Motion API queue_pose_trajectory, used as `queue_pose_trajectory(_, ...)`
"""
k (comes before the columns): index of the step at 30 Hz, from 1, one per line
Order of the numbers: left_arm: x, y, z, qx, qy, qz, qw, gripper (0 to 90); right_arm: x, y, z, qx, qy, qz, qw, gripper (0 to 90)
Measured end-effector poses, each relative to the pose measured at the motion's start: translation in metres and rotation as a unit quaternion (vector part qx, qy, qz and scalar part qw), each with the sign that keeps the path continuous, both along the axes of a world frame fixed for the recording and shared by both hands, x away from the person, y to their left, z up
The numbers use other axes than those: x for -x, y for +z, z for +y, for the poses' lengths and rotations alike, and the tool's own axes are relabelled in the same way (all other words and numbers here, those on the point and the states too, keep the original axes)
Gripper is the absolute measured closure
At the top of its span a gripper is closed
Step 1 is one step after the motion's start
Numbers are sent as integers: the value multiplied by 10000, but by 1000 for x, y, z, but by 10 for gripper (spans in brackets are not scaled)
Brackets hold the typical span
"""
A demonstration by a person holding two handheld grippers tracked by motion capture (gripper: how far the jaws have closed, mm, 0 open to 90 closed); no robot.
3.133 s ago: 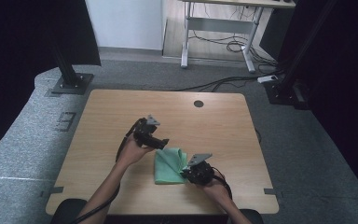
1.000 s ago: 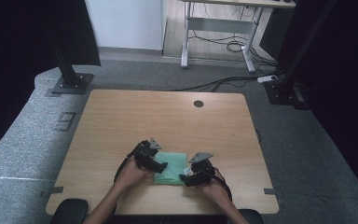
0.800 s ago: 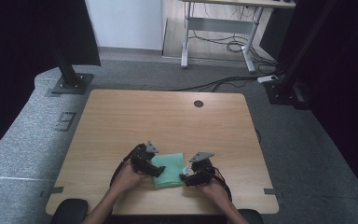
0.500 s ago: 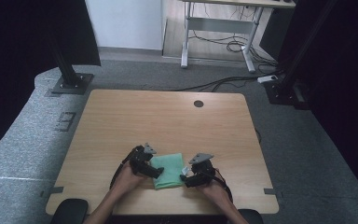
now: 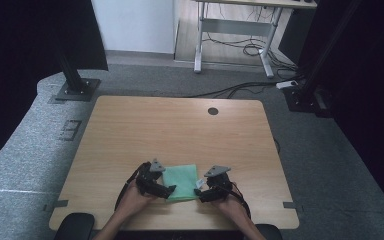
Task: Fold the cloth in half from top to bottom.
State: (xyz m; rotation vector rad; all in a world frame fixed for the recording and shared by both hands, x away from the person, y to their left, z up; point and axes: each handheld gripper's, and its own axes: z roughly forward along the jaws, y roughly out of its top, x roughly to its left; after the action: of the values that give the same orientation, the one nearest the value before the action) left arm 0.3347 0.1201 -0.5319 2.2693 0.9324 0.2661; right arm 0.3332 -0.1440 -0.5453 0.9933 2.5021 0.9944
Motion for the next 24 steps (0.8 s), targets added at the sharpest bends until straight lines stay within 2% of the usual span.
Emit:
queue_pose_trajectory(2, 3, -6, 4, -122, 98, 16, 9999, 28, 0, 0, 0, 0, 8, 1, 10000, 144)
queue_pose_trajectory(4, 4, -7, 9, 29, 219, 119, 9997, 27, 0, 0, 0, 5, 15, -11, 10000, 144)
queue_pose_trajectory(10, 11, -11, 10, -106, 340, -42, 9994, 28, 3, 2, -1, 86, 83, -26, 9999, 143)
queue_pose_trajectory(13, 9, -12, 9, -204, 362, -126, 9991, 9, 5, 2, -3, 119, 100, -43, 9999, 142)
queue_pose_trajectory(16, 5, -13, 9, -177, 391, -130, 9990, 1, 6, 0, -6, 128, 79, -37, 9999, 137)
queue_pose_trajectory(18, 0, -15, 10, -108, 452, -102, 9989, 0, 4, -1, -7, 68, 57, 49, 9999, 134)
queue_pose_trajectory(24, -13, -15, 12, -101, 531, -156, 9984, 0, 0, -2, -4, 24, 31, 18, 10000, 134)
